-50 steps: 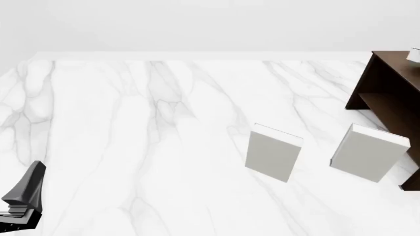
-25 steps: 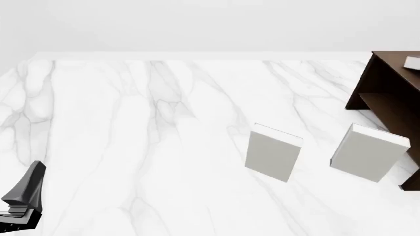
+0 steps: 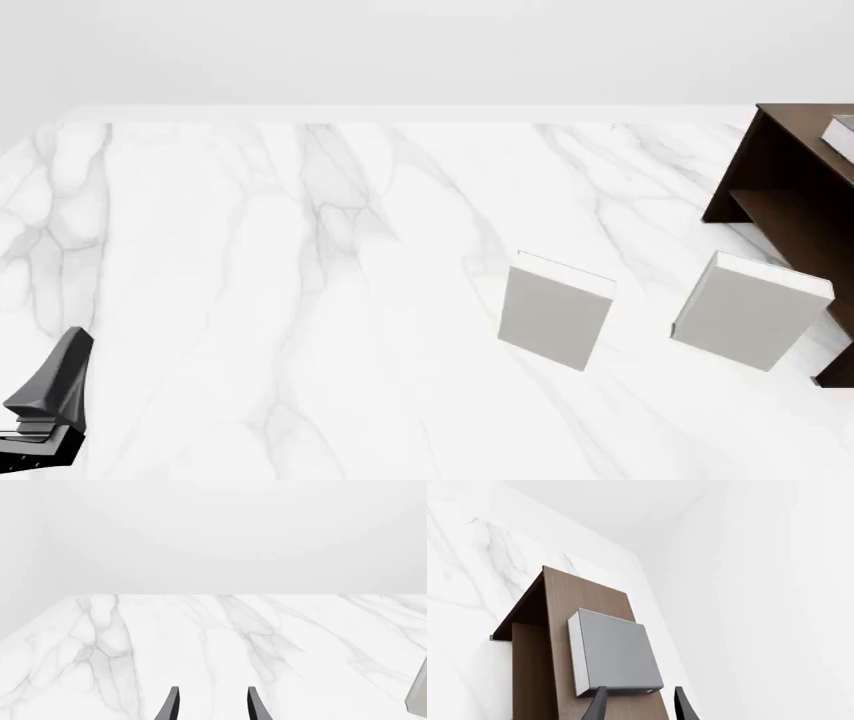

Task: Pick up the book on the left and place it on top of the shelf.

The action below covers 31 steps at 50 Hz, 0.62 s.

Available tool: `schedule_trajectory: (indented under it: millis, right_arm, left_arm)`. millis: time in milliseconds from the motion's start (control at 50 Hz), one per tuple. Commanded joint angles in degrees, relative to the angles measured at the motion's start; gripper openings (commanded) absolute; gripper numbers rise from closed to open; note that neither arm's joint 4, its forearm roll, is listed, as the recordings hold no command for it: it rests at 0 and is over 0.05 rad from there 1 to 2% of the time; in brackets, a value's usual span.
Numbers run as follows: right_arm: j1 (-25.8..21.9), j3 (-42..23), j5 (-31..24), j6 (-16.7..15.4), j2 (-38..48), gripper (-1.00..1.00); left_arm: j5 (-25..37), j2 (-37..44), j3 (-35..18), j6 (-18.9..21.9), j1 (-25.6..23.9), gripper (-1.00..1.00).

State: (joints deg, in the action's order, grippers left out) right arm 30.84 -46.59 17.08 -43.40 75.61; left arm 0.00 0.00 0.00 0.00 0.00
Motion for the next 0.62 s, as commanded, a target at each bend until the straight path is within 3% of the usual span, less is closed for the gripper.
schedule_trajectory:
  millis: [20, 620]
  right_arm:
    - [-2.6, 1.1, -1.2, 2.7, -4.6, 1.0]
    - [-5.4, 7.7, -5.7, 10.8, -22.3, 1.0]
  left_arm:
    - [0.0, 0.0, 0.0, 0.0, 0.0, 1.0]
    - [0.0, 0.0, 0.0, 0.0, 0.0, 1.0]
